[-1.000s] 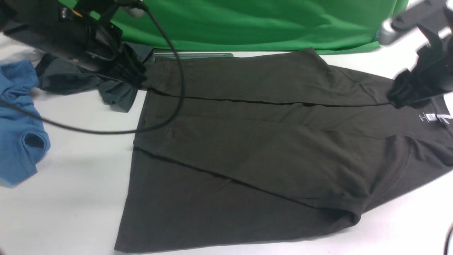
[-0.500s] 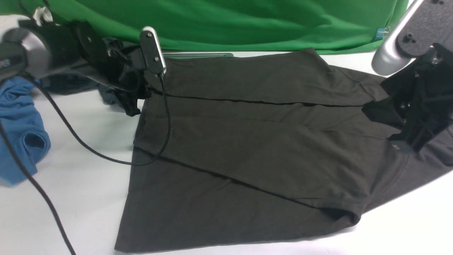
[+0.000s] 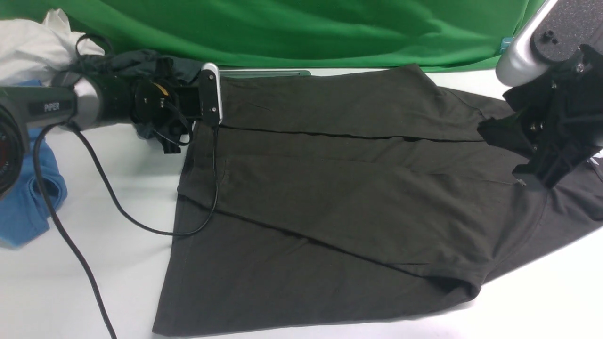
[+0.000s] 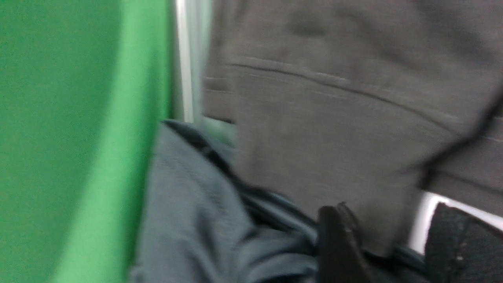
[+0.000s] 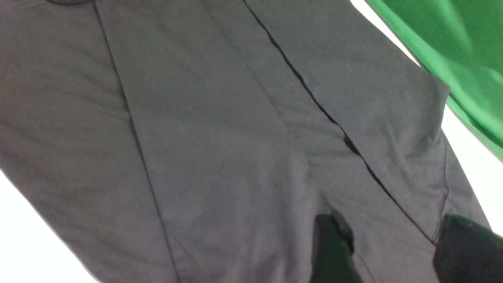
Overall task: Fold a long-sleeved shirt on a white desktop.
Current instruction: 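Grab the top left corner of the dark shirt with the left gripper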
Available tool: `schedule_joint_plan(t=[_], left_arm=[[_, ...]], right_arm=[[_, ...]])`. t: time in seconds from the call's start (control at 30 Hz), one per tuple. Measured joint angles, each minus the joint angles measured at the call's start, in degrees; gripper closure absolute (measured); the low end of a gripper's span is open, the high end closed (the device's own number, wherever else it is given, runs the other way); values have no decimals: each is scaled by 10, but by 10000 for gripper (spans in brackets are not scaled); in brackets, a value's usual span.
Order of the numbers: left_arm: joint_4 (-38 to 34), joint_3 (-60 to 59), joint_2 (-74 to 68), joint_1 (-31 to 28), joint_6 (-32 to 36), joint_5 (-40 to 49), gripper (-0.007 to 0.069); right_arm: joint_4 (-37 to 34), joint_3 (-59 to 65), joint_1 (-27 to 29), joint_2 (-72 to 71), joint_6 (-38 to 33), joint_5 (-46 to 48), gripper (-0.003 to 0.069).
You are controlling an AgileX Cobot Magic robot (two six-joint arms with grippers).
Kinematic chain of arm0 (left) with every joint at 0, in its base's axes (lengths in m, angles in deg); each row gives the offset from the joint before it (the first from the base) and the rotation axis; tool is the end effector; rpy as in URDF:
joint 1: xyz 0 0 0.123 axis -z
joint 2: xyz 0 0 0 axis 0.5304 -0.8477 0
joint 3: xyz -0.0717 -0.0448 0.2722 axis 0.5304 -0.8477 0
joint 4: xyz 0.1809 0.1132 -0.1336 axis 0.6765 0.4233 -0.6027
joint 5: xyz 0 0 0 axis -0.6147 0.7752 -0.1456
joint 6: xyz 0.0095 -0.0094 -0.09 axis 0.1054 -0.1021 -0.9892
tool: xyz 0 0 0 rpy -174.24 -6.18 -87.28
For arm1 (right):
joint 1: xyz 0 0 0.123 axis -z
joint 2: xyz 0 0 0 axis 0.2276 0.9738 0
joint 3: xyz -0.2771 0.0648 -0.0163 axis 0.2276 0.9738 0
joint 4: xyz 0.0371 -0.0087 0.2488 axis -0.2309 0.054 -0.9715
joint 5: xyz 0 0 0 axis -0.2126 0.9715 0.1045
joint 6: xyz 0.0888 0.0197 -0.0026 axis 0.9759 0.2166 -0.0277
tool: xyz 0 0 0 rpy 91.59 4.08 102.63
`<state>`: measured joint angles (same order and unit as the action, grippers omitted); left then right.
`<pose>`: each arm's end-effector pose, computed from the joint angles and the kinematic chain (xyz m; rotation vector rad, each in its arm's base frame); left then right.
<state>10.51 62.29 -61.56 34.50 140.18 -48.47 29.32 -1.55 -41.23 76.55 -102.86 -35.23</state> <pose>0.4841 -0.0208 0.1384 1.6506 1.7062 0.7478 0.2089 0.1075 0.3619 -1.0210 2.0779 -0.0192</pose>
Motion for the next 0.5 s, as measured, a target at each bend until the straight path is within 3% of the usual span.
schedule_joint_plan(t=[0.1, 0.27, 0.43, 0.5], left_arm=[[0, 0, -4, 0, -1, -39, 470], [0, 0, -11, 0, -1, -45, 589], [0, 0, -2, 0, -16, 6, 600], [-36, 0, 14, 0, -73, 45, 595]], right_arm=[[0, 0, 0, 0, 0, -4, 313], [0, 0, 0, 0, 0, -10, 313], [0, 0, 0, 0, 0, -5, 313], [0, 0, 0, 0, 0, 1, 313]])
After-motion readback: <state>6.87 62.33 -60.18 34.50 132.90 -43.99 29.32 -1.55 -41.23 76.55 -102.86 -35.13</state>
